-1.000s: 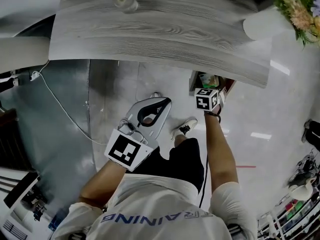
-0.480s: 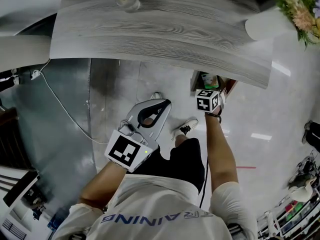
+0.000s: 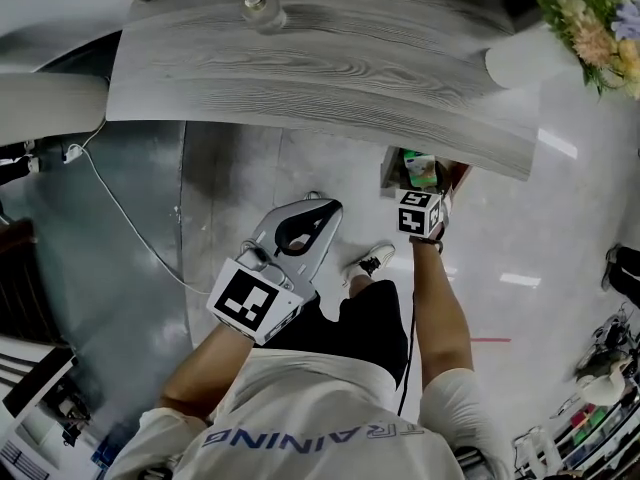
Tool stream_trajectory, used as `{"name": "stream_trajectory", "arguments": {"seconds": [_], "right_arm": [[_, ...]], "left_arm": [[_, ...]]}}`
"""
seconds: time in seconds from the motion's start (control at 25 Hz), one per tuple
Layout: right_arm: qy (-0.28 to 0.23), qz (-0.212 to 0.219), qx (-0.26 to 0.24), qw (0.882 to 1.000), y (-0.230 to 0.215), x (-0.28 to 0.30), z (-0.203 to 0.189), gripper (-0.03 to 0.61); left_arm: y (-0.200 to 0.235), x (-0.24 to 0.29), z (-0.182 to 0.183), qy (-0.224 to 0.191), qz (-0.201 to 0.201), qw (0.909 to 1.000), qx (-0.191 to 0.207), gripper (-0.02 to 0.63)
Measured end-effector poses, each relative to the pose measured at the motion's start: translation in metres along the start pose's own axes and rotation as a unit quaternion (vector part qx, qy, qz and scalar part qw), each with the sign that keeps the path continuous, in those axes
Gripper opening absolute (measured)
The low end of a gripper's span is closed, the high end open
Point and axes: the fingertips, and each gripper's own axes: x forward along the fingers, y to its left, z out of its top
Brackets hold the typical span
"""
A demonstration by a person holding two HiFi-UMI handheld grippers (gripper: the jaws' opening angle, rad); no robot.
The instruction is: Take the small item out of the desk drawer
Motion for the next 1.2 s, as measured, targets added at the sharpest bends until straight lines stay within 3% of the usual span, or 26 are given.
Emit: {"name": "stream_trajectory", "arguments": {"seconds": [0.36, 0.8, 1.2], "right_arm": [[-0.049, -0.006, -0.007, 0.999, -0.001, -0.074, 0.028, 0.337], [-0.081, -0.014, 0.022, 0.996, -0.013, -0.156, 0.039, 0.318], [-0.196, -0.061, 0.073, 0.976, -0.06, -0.286, 0.109, 0.318]], "left_arm": [[-0.022, -0.006, 0.042, -0.04, -0.031, 0.9986, 0.013, -0.002], [-0.064, -0.022, 0.094, -0.063, -0.072, 0.9934, 0.063, -0.002], [-0.085, -0.035, 0.133, -0.089, -0.089, 0.9885, 0.083, -0.002]]}}
